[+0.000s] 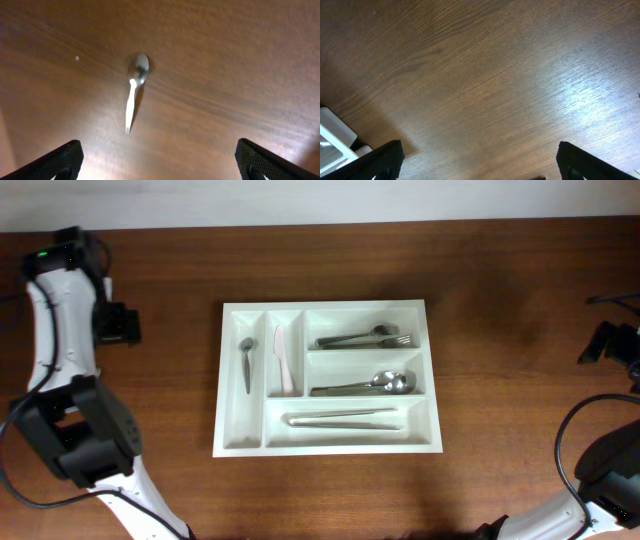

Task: Pack container
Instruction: 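Move the left gripper down over the last silver spoon, then lower the left gripper onto the silver spoon and close on it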

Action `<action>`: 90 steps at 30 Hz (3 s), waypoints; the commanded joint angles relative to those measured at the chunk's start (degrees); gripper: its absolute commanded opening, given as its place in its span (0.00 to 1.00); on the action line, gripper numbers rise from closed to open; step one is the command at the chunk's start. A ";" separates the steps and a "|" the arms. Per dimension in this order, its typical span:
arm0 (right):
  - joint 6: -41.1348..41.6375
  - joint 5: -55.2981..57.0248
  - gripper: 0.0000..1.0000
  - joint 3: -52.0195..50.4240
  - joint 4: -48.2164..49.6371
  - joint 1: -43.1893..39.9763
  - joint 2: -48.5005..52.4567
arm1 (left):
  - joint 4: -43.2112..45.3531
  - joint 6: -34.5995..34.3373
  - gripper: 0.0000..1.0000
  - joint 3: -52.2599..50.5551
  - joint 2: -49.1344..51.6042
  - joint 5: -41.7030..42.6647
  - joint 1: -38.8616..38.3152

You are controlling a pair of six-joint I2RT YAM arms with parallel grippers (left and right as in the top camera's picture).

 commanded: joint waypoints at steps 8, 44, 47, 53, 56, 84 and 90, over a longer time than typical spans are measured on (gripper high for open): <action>0.66 -0.35 0.99 -0.17 0.09 -0.28 -0.92 | 4.26 9.40 0.99 -1.44 0.00 10.95 11.23; 0.66 -0.35 0.99 -0.17 0.09 -0.28 -0.92 | 16.85 24.00 0.99 -22.93 0.07 13.90 15.54; 0.66 -0.35 0.99 -0.17 0.09 -0.28 -0.92 | 16.98 24.00 0.99 -23.02 0.07 13.92 15.54; 0.66 -0.35 0.99 -0.17 0.09 -0.28 -0.92 | 18.43 24.00 0.99 -23.10 0.11 13.94 15.54; 0.66 -0.35 0.99 -0.17 0.09 -0.28 -0.92 | 18.80 24.00 0.99 -23.10 0.11 13.94 15.54; 0.66 -0.35 0.99 -0.17 0.09 -0.28 -0.92 | 21.07 23.54 0.99 -23.10 0.96 15.04 15.54; 0.66 -0.35 0.99 -0.17 0.09 -0.28 -0.92 | 21.05 23.54 0.99 -23.10 1.03 15.06 15.54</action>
